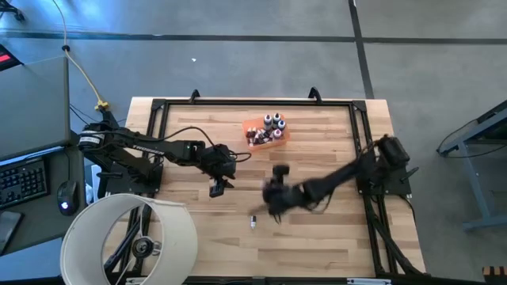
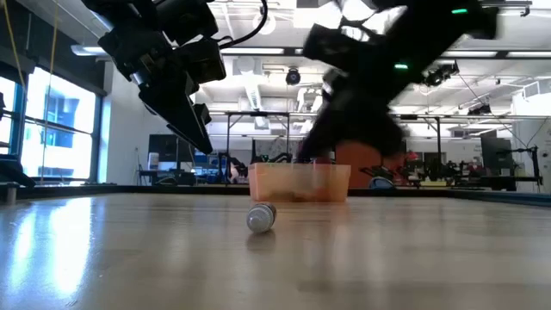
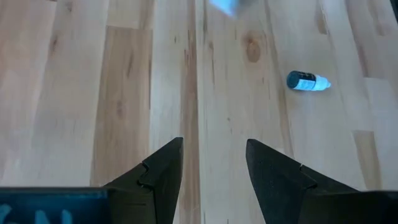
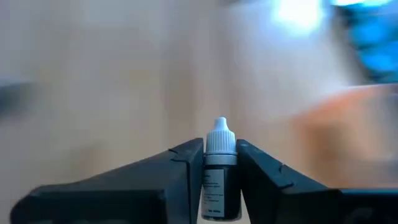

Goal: Pick & Place food coloring
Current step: Put the small green food coloring bottle into the orange bin, then put the small black food coloring bottle into the orange bin

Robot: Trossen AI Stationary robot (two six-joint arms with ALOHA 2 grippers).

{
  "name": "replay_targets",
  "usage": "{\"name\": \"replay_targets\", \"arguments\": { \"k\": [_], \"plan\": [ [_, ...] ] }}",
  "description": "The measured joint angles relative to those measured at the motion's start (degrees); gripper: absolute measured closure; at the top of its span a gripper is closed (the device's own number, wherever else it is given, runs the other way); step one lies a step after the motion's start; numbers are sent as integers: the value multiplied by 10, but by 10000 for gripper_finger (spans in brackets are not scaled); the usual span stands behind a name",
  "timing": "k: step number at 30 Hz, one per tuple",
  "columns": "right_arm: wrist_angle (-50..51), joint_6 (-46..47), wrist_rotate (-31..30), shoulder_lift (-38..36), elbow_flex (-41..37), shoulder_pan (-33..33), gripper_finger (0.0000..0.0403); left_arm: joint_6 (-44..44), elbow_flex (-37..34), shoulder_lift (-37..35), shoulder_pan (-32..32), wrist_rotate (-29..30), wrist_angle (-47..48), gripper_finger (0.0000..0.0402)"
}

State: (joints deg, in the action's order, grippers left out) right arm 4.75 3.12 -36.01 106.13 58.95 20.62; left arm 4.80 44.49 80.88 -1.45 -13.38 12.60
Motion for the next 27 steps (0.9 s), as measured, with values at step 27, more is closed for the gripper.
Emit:
{"name": "replay_targets", "arguments": {
  "k": [27],
  "plan": [
    [-201, -190, 157, 20, 17, -327, 255, -28, 0, 0, 0, 6, -5, 227]
  ]
}}
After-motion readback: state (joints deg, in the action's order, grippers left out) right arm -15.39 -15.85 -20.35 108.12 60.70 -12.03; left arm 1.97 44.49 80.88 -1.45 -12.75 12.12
